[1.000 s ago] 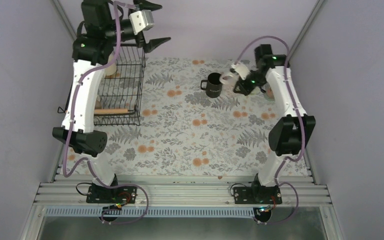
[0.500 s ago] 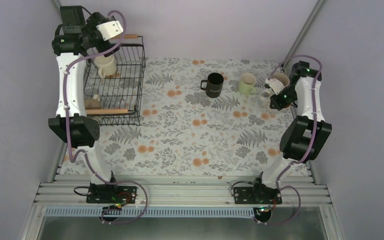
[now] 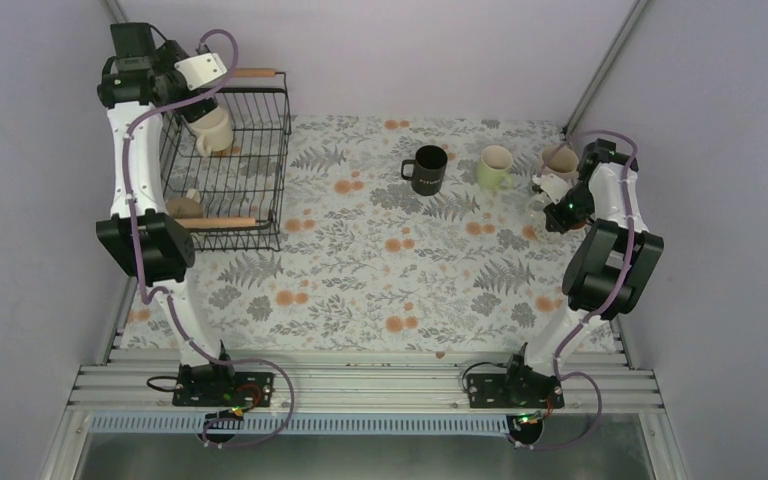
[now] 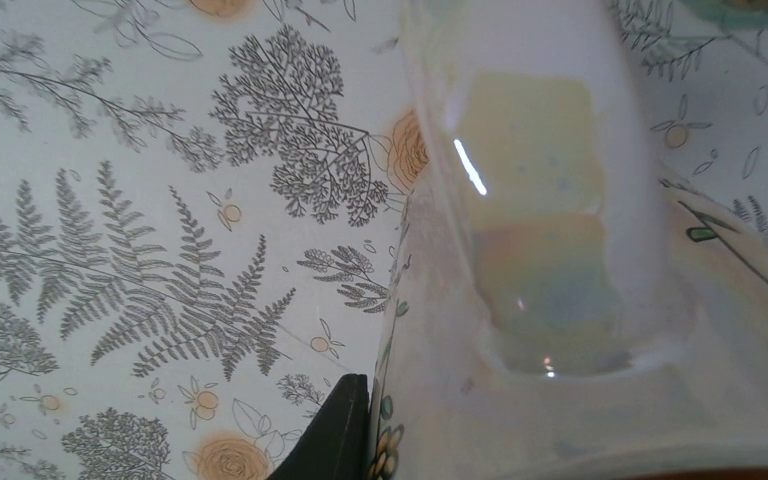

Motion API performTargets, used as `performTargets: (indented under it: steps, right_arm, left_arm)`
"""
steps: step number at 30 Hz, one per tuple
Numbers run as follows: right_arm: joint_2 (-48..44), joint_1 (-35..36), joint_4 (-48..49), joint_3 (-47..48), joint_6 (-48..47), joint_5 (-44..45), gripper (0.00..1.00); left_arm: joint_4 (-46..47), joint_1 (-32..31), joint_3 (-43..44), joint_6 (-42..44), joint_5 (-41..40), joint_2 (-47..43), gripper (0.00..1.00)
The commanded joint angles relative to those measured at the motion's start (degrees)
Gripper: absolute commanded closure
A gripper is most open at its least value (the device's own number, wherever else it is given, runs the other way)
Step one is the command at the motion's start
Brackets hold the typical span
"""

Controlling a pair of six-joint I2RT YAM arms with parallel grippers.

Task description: Unload the cups from the dish rack

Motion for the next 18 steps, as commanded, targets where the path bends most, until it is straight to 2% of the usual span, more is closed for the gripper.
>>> performTargets:
  steps: [1, 14, 18]
  right_arm:
    - [0.8, -0.8, 4.3, -0.6, -1.5, 1.0, 0.96]
    - [2.3, -0.9, 8.2, -4.9, -1.9, 3.3, 0.96]
    - [2.2, -0.9, 9.4, -5.1, -2.0, 2.6, 0.88]
  left_arm:
    - [-0.2, 1.3, 1.6, 0.5, -1.0, 1.5, 0.00]
    - [-1.5, 2.2, 2.7, 2.0, -4.1, 4.1, 0.00]
    - [-2.5, 2.6, 3.6, 2.9, -4.6, 4.9, 0.00]
